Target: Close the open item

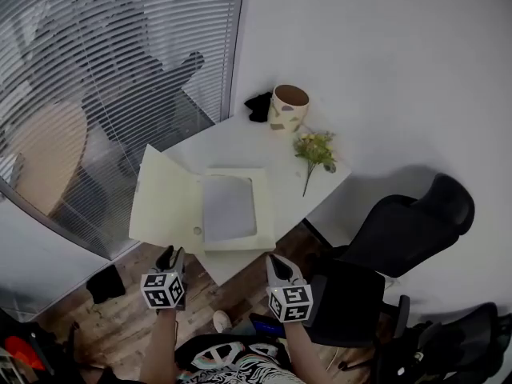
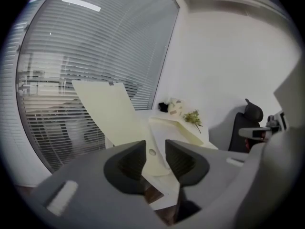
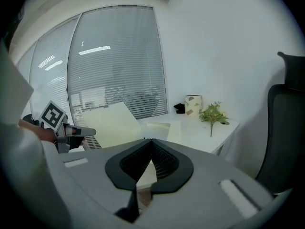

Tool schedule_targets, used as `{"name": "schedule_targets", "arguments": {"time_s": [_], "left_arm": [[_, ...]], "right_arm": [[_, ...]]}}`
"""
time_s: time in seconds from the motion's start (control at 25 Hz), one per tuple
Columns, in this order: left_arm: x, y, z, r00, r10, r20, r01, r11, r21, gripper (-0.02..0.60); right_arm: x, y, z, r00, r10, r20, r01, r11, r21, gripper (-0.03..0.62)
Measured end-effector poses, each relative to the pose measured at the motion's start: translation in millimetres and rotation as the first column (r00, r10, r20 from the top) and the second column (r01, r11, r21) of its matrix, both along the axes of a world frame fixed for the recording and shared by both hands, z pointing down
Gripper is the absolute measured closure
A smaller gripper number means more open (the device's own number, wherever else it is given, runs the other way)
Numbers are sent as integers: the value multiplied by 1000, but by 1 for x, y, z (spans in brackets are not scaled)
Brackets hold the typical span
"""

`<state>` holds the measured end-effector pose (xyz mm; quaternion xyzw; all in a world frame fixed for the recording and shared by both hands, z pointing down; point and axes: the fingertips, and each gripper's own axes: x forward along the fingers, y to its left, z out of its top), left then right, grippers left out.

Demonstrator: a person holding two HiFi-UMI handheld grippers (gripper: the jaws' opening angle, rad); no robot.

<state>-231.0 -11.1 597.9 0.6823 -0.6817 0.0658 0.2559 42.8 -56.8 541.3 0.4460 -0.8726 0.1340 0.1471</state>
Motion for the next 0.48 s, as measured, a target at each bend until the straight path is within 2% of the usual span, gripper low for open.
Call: {"name": "schedule_targets", "arguments": {"time_s": [0.24, 0.48], "left_arm": [[-13, 2, 17, 999, -38, -19, 37, 998, -45, 407], [-28, 4, 31, 995, -95, -30, 92, 992, -88, 407]], "right_arm": [[-10, -22, -3, 999, -25, -24, 25, 1000, 16, 594], [-18, -32, 16, 998, -48, -27, 47, 999, -19, 594]]}}
